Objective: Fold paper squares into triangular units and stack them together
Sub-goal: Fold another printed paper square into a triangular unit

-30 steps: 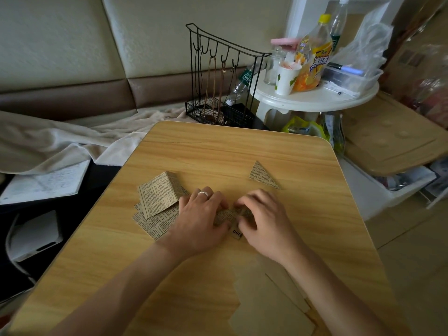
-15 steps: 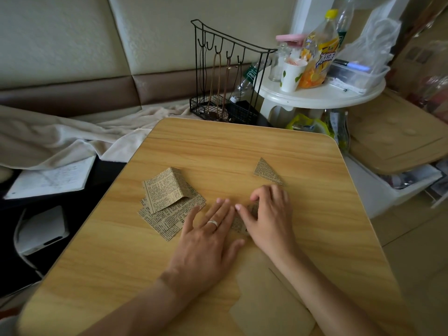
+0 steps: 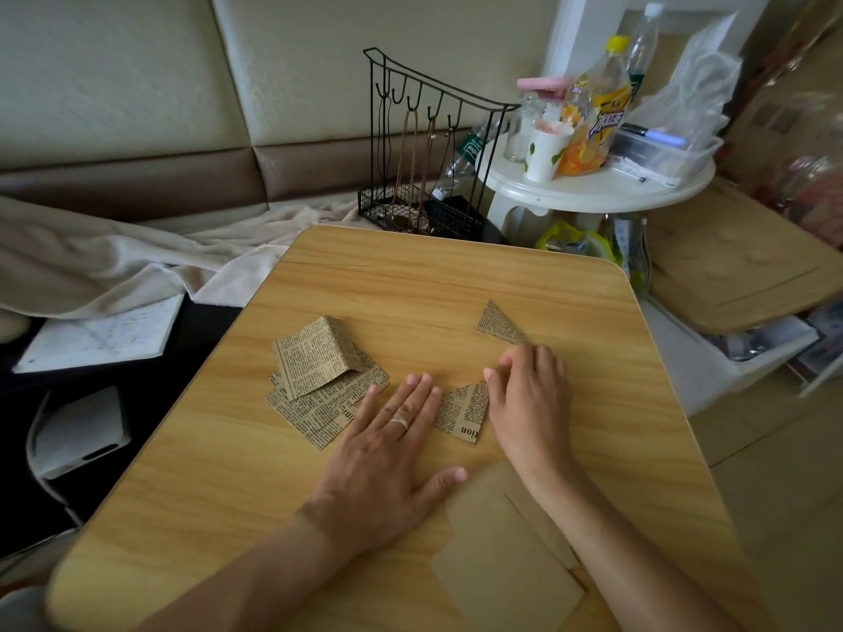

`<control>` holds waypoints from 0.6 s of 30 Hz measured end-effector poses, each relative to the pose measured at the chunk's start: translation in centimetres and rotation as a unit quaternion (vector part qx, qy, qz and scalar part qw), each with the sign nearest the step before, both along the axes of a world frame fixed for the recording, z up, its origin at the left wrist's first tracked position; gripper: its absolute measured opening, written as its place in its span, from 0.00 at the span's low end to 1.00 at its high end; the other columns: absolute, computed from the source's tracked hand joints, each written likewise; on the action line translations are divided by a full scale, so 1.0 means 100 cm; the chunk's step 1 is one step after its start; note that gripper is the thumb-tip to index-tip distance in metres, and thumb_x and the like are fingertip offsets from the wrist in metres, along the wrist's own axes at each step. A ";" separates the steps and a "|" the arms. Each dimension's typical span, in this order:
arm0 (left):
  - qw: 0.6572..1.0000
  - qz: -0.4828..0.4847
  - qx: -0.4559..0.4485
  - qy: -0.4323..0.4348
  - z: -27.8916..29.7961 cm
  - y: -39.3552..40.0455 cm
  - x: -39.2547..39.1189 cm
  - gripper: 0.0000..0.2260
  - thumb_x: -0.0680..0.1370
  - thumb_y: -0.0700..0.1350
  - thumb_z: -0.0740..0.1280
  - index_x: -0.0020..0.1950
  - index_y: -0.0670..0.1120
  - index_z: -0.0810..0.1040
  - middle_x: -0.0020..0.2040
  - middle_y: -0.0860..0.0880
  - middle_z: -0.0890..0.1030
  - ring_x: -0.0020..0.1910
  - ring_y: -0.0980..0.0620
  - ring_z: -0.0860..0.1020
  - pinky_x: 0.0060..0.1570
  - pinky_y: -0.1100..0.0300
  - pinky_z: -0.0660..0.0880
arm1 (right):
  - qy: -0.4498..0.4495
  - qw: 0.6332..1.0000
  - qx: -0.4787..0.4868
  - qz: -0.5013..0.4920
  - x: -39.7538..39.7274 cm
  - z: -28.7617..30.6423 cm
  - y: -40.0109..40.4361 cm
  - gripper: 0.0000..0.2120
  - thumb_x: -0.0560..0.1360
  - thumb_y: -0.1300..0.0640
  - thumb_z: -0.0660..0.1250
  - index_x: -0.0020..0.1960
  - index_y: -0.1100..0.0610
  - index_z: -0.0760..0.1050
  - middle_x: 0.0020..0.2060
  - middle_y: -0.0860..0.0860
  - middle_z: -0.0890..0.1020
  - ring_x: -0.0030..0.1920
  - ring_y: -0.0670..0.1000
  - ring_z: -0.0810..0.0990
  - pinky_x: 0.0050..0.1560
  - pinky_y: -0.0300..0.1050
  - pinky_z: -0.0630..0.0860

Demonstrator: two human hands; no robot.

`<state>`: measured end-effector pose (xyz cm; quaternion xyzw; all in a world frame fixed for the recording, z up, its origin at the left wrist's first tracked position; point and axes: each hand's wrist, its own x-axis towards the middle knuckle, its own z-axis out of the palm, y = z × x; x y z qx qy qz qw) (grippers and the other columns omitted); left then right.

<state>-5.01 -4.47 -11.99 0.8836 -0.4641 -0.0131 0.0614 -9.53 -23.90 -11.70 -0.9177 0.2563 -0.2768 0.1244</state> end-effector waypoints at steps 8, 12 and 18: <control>1.000 0.005 0.021 -0.014 0.000 -0.006 0.002 0.45 0.74 0.75 0.35 0.83 0.49 0.39 0.83 0.53 0.37 0.80 0.56 0.33 0.80 0.49 0.39 | 0.226 0.946 -0.045 0.230 -0.022 -0.006 0.015 0.34 0.84 0.36 0.33 0.84 0.48 0.55 0.83 0.41 0.55 0.82 0.40 0.47 0.82 0.54 0.44; 1.000 0.000 0.001 -0.005 0.001 -0.004 0.003 0.42 0.77 0.73 0.35 0.84 0.49 0.43 0.84 0.53 0.41 0.81 0.57 0.35 0.80 0.49 0.41 | 0.252 0.942 -0.071 0.208 -0.022 -0.001 0.013 0.36 0.80 0.36 0.30 0.84 0.46 0.51 0.83 0.39 0.52 0.82 0.41 0.45 0.81 0.61 0.42; 1.000 0.002 0.012 -0.010 0.003 -0.003 0.004 0.42 0.76 0.72 0.31 0.84 0.50 0.42 0.83 0.53 0.39 0.80 0.57 0.33 0.80 0.51 0.38 | 0.272 0.945 -0.054 0.173 -0.022 0.000 0.003 0.38 0.79 0.36 0.24 0.85 0.48 0.43 0.83 0.41 0.45 0.82 0.42 0.39 0.81 0.62 0.39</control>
